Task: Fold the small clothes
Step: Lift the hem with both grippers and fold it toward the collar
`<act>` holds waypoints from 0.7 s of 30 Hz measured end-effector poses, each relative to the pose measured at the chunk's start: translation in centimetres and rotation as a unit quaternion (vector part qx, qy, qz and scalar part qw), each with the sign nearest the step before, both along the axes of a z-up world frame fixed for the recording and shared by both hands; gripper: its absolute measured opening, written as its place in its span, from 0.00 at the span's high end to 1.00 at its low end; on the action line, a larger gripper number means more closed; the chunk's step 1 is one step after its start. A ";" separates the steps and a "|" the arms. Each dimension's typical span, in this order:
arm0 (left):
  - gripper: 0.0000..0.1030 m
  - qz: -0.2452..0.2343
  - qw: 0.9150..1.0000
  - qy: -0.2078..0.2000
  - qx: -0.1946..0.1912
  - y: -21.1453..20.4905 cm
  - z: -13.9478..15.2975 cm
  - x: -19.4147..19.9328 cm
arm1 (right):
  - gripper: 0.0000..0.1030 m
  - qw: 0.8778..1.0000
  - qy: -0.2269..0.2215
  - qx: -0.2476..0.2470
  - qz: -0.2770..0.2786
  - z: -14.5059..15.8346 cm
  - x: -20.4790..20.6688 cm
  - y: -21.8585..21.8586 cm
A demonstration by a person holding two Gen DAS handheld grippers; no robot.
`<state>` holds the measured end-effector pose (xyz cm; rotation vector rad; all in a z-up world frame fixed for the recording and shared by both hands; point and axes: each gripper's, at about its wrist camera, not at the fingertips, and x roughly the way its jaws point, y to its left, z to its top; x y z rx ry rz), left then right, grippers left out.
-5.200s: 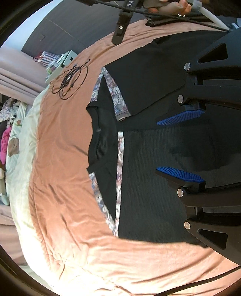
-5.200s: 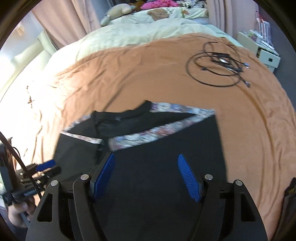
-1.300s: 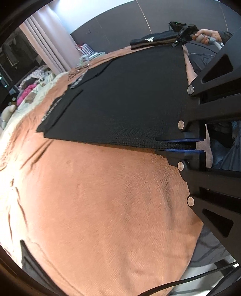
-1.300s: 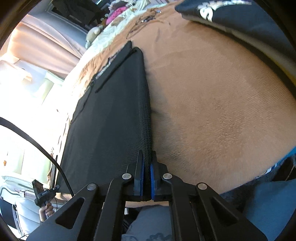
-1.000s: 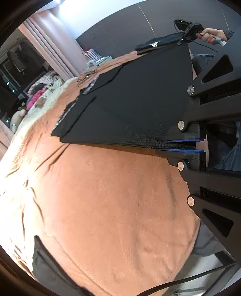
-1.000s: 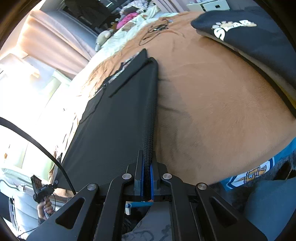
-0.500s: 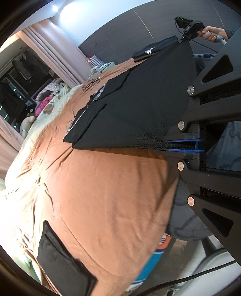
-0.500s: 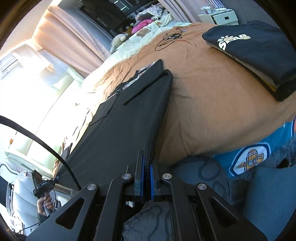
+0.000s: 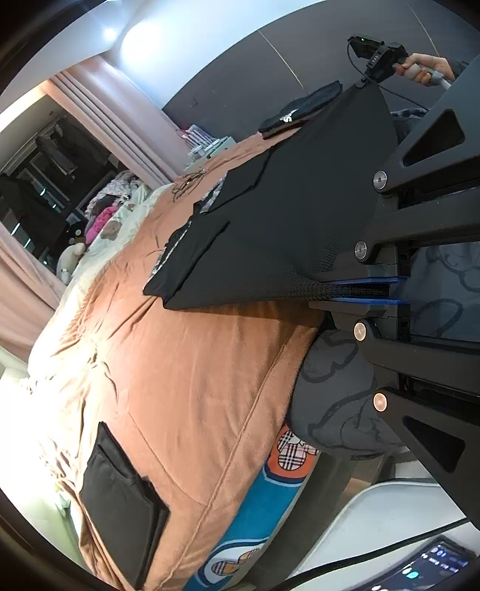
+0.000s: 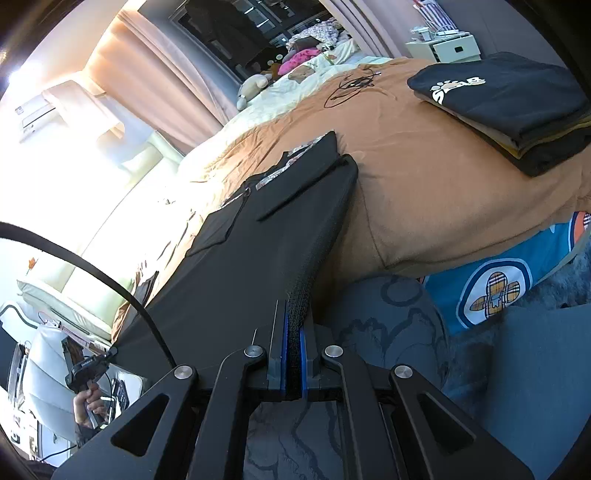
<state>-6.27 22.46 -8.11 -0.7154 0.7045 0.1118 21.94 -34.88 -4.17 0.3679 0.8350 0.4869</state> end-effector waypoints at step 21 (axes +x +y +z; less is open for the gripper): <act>0.95 0.006 0.999 0.006 0.047 3.8 6.0 12.0 | 0.99 0.999 -0.015 -0.045 0.023 4.2 15.4 4.2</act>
